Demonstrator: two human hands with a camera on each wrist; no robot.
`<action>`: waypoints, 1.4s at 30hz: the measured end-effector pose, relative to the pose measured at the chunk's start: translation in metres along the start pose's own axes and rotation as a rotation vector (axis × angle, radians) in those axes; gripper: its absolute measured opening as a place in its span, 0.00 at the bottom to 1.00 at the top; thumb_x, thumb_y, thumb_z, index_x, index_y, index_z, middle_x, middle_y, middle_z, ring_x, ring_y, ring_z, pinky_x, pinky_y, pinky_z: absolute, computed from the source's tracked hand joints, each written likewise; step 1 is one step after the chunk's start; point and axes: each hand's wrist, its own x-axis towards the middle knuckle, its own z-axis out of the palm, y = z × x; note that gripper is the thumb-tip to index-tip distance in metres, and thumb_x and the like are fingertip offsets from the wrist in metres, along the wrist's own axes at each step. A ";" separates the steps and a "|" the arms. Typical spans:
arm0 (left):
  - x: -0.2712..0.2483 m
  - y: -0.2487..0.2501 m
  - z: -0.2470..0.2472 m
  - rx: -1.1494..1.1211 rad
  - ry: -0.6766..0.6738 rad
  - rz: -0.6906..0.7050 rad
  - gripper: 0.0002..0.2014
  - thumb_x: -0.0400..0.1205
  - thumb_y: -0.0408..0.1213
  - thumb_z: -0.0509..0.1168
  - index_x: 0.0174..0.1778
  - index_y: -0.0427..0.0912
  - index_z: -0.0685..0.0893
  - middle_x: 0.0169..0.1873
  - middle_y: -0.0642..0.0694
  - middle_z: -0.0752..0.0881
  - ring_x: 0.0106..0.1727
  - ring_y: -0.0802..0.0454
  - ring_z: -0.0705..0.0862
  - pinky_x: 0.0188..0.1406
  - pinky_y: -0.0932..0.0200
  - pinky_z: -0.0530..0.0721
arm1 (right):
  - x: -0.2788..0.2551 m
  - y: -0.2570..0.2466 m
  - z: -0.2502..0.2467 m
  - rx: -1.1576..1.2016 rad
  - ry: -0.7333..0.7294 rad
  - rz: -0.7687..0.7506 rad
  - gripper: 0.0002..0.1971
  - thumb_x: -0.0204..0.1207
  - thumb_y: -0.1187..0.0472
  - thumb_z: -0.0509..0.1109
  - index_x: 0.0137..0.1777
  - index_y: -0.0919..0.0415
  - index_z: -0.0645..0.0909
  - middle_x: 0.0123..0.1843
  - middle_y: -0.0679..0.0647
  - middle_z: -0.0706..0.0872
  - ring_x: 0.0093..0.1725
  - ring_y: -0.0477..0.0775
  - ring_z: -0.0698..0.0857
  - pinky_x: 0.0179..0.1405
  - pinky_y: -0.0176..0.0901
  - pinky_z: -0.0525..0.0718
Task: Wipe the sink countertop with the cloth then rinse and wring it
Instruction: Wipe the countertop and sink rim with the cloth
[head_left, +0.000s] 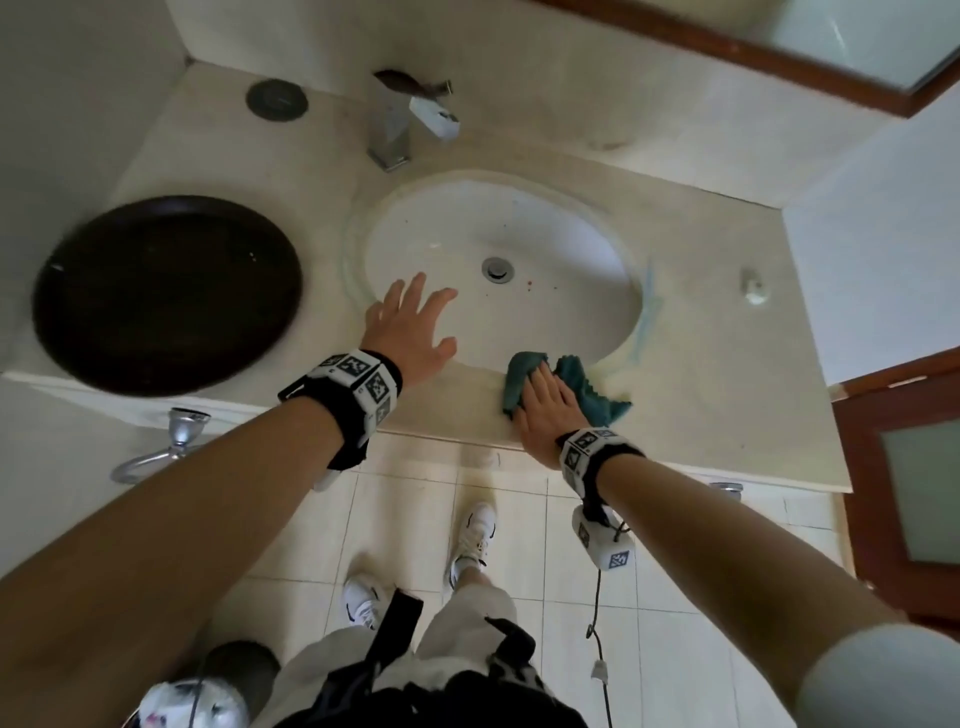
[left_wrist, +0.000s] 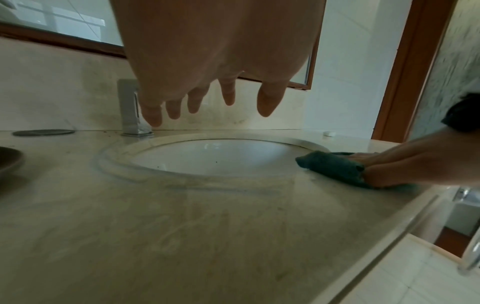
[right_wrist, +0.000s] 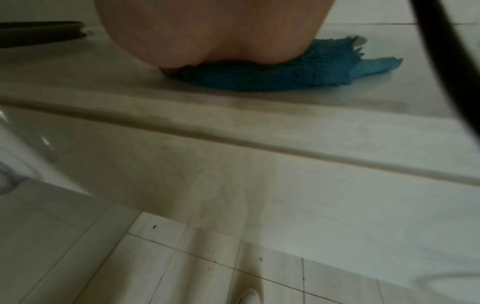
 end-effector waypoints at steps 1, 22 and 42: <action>0.004 0.004 0.003 0.005 -0.005 0.007 0.32 0.82 0.51 0.58 0.82 0.59 0.55 0.86 0.46 0.46 0.85 0.41 0.45 0.81 0.38 0.50 | 0.000 0.011 0.001 0.009 -0.006 0.027 0.30 0.87 0.52 0.43 0.85 0.65 0.44 0.87 0.59 0.45 0.86 0.57 0.42 0.83 0.48 0.40; 0.144 0.126 0.049 0.009 -0.073 0.019 0.30 0.82 0.51 0.58 0.80 0.58 0.57 0.85 0.44 0.51 0.85 0.38 0.48 0.79 0.37 0.53 | 0.095 0.244 -0.054 0.067 -0.045 0.216 0.31 0.87 0.52 0.41 0.85 0.63 0.38 0.87 0.57 0.38 0.85 0.53 0.36 0.84 0.47 0.39; 0.127 0.139 0.041 0.042 -0.100 0.208 0.31 0.81 0.52 0.58 0.80 0.57 0.57 0.85 0.42 0.48 0.85 0.38 0.48 0.79 0.34 0.57 | 0.005 0.152 -0.011 0.109 -0.072 0.218 0.32 0.86 0.52 0.43 0.85 0.64 0.38 0.87 0.59 0.38 0.85 0.57 0.35 0.83 0.50 0.38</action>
